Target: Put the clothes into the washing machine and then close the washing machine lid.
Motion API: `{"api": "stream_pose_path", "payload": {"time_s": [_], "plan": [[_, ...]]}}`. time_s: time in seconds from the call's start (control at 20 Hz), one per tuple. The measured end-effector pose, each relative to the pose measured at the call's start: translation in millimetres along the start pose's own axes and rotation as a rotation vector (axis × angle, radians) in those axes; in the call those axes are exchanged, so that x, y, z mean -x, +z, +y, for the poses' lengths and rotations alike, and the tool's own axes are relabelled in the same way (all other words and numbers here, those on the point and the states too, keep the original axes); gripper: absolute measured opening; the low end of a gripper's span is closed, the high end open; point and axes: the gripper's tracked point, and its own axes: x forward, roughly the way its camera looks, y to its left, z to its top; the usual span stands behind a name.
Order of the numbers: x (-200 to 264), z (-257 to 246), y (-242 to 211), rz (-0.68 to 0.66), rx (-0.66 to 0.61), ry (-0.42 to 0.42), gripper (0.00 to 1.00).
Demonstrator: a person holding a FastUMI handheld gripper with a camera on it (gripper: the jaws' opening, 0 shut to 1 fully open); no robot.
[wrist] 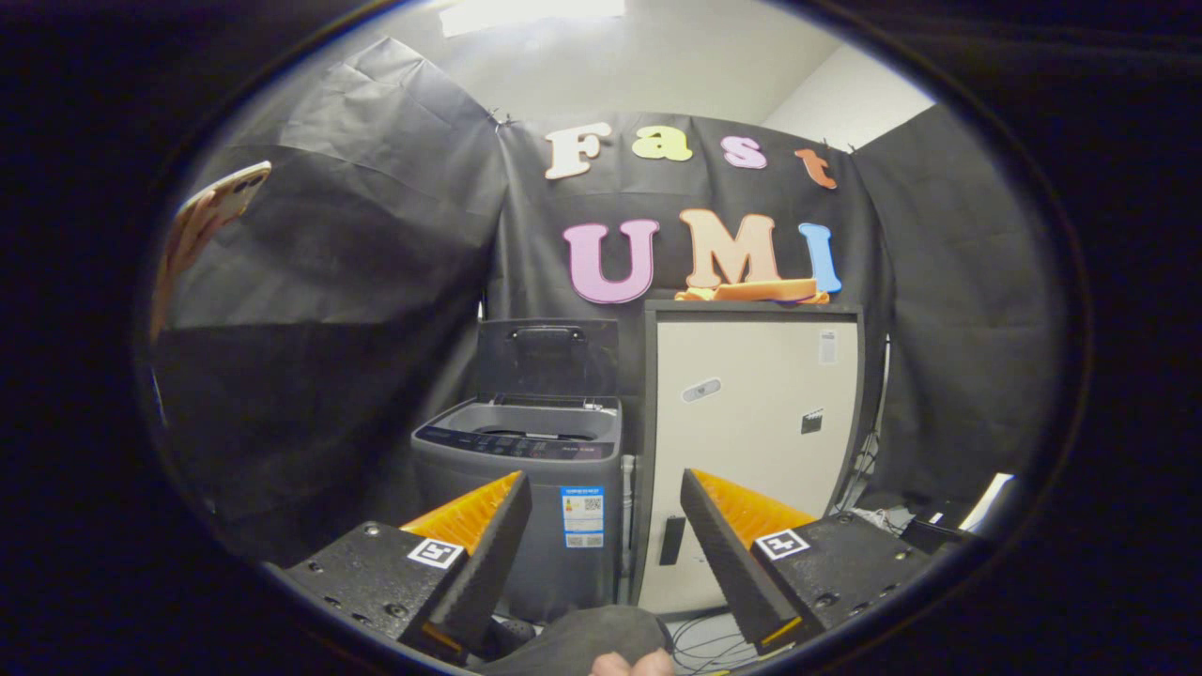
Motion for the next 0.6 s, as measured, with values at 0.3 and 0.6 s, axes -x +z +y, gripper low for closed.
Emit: {"api": "stream_pose_path", "payload": {"time_s": [0.3,0.6], "plan": [[-9,-7,13,-0.01,0.015,-0.011,0.97],[-29,-14,30,-0.011,0.001,-0.016,0.97]]}}
